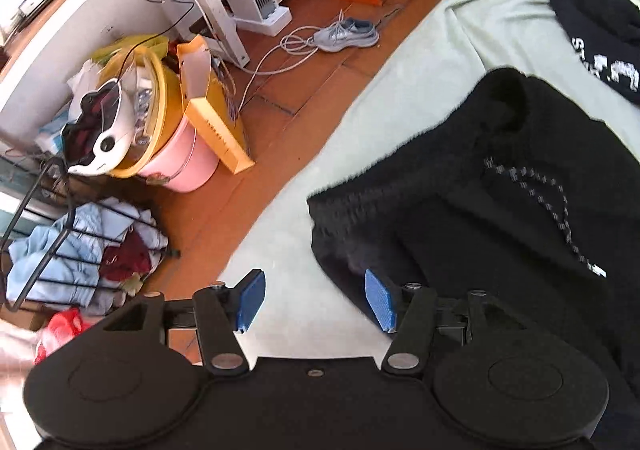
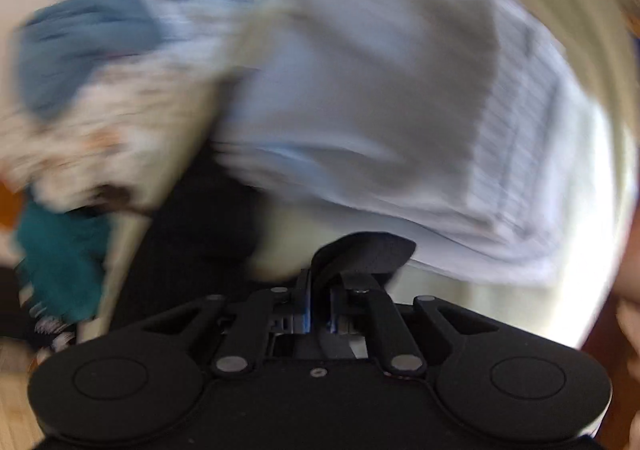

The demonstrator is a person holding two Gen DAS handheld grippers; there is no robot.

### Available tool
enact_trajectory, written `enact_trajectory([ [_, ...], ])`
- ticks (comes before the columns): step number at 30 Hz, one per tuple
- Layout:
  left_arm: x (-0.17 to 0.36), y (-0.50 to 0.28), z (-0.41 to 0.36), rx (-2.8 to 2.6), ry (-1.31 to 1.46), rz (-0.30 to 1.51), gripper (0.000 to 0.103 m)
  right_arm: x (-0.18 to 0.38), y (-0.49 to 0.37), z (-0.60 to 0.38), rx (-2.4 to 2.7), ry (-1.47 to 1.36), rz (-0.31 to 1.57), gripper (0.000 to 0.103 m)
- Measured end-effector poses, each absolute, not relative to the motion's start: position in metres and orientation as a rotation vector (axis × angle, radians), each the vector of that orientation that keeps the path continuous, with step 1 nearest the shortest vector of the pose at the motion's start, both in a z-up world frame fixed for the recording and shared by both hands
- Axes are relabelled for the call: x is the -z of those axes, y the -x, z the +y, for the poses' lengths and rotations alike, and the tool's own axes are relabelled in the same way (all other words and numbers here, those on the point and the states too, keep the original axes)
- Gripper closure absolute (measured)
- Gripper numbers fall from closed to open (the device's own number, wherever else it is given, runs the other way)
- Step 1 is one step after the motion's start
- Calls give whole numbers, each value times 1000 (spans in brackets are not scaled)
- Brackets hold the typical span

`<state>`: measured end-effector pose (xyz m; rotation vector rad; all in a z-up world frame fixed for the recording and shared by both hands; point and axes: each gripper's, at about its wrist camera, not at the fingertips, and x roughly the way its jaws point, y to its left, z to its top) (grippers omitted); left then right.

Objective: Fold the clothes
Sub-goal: 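Open both tools and release the sweatpants onto the sheet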

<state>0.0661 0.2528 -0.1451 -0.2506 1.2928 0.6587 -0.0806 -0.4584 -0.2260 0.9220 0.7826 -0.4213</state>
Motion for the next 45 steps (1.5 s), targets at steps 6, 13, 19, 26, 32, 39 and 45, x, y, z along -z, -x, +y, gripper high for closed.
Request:
enact_trajectory([
  [6,141,-72,222,-612,222,1289,42,213,123,-437,435,-737,815,96],
  [13,135,-79,199,-583,162,1298,42,313,177,-464,665,-873,1062,96],
  [19,129,-72,203,-612,220,1267,42,279,171,-462,622,-811,1032,96],
  [26,138,-40,205,-623,294,1249,41,282,154,-472,616,-702,1169,59],
  [32,144,-33,234,-512,225,1234,34,267,149,-458,622,-662,1174,42],
  [39,168,-86,273,-204,18,1205,27,227,118,-374,597,-641,1132,27],
  [45,209,-135,301,23,-38,1219,26,231,99,-226,498,-889,1075,14],
])
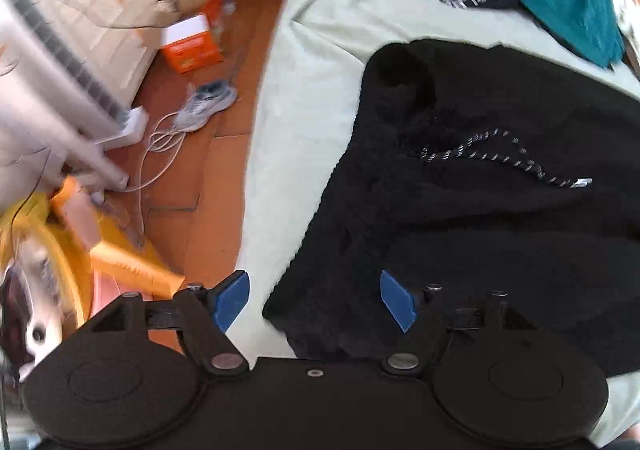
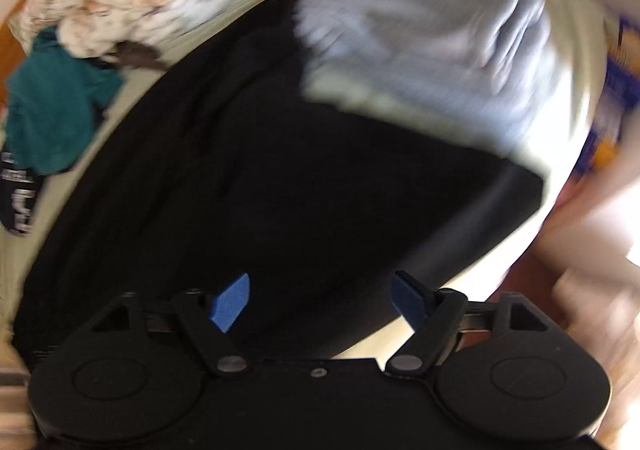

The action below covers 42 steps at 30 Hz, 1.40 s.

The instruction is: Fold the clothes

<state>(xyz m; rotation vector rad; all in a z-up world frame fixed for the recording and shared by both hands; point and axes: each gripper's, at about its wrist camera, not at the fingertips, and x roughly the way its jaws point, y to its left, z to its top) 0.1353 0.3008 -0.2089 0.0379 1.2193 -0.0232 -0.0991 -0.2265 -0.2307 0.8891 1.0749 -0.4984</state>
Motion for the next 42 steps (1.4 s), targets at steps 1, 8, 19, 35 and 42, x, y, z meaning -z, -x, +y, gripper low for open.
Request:
enact_trajectory([
  [1,212,-140,302,65,-29,1222,26,238,94,-202,466,-936,1081,14],
  [8,232,-189,304,297,45,1245,26,272,63,-57,264,-1060,1190,14],
  [19,277,-244,297,384,48,1368,90,263,55,-8,300,-1018,1254,14],
  [35,254,-265,352,239,-45,1281,74,278,15,25,228,-935,1315,13],
  [42,246,-230,385,298,212,1245,41,288,16,30,225,-957,1330,3],
])
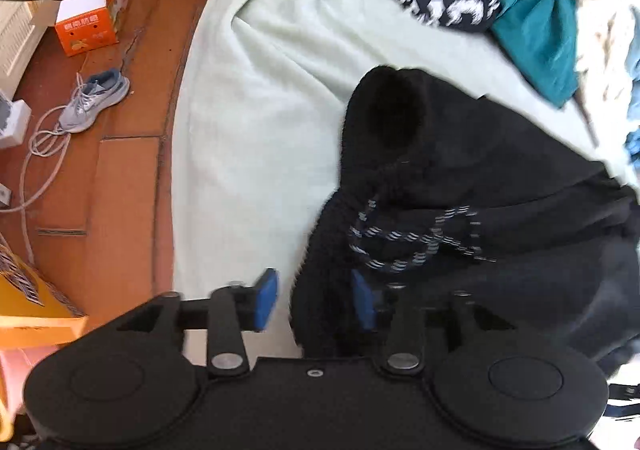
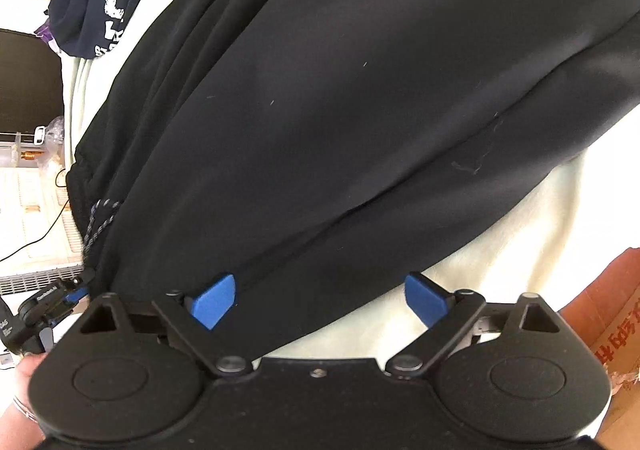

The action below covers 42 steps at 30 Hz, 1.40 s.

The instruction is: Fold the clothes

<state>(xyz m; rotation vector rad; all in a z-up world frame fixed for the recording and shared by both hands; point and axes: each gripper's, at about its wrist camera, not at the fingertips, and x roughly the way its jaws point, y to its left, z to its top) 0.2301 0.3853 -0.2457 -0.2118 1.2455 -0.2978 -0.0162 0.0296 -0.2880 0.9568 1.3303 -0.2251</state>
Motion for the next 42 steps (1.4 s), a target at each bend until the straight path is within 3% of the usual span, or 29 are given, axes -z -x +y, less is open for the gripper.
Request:
enact_trajectory([
  [2,243,-216,398,319,256,1249,32,295,21,28,260,-984,1299,1],
  [9,270,-182,392,274,282,1395,29,327,50,18,359,-1131,1284,2],
  [11,278,-179,379,269,220,1432,38,330,53,16,384,-1133,1257,2],
  [13,281,-176,368,279,167,1423,67,333,53,16,385,-1146,1256,2],
  [14,280,-176,366,274,157,1418,90,335,51,17,377,-1156,1265,4],
  [18,266,-177,359,332,95,1412,93,334,45,18,334,-1124,1298,6],
  [26,191,-148,373,515,-42,1306,94,329,52,14,313,-1125,1352,6],
  [34,194,-117,392,499,-57,1355,93,316,58,8,284,-1112,1377,6],
  [37,217,-113,392,488,-52,1405,92,315,56,10,266,-1088,1394,6],
  [41,246,-116,378,453,-53,1469,79,324,53,12,273,-1063,1444,6],
  [42,246,-118,375,449,-20,1472,68,326,49,12,280,-1057,1451,6],
])
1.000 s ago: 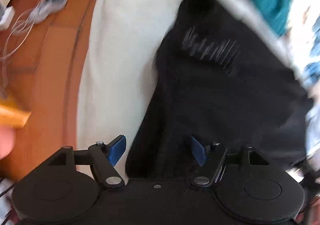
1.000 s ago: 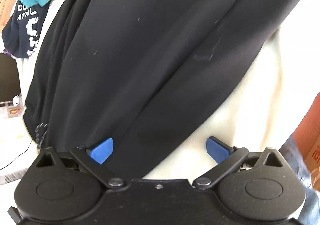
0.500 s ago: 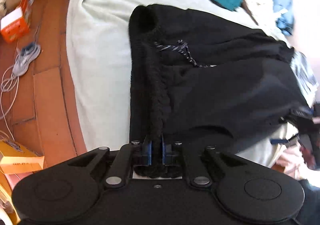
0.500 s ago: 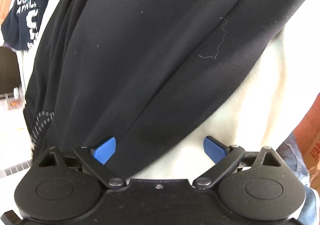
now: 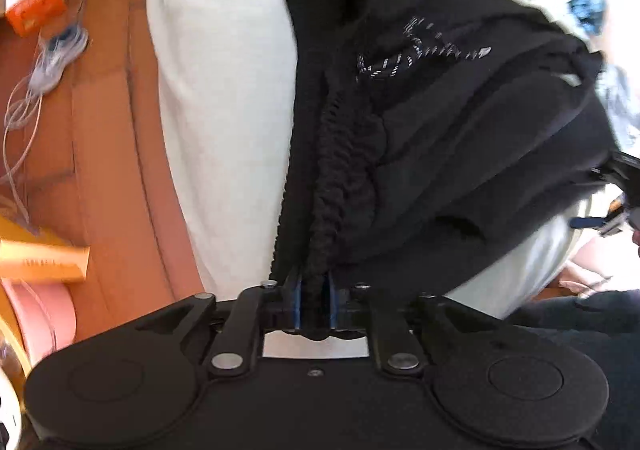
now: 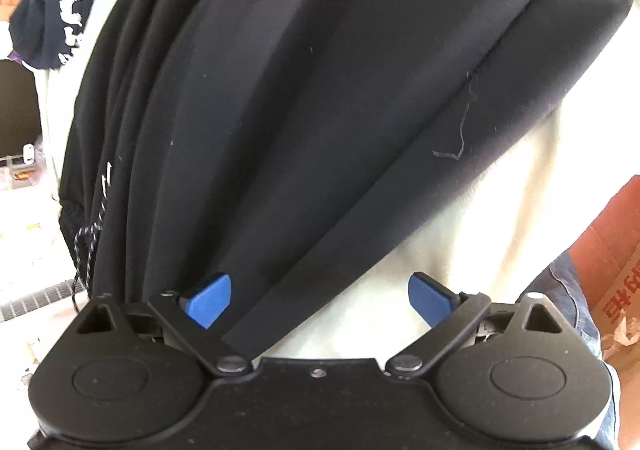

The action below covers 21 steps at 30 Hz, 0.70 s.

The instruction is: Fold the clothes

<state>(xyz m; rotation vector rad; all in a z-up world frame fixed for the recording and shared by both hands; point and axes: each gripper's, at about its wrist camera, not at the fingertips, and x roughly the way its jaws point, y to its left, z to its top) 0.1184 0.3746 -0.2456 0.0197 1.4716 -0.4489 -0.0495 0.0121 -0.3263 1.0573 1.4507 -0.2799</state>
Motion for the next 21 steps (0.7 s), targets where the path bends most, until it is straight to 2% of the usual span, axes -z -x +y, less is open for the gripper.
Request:
enact_trajectory([
  [3,237,-129,378,480,140,1487,42,325,46,9,279,-1062,1451,6],
  [6,214,-139,392,514,229,1437,28,318,46,2,273,-1046,1432,4],
  [13,205,-213,388,464,376,1299,27,302,46,-6,334,-1047,1413,4],
  [17,226,-281,346,393,503,1192,27,294,48,-8,362,-1029,1407,4],
  [21,257,-316,311,358,499,1199,27,285,47,-6,391,-1015,1383,4],
])
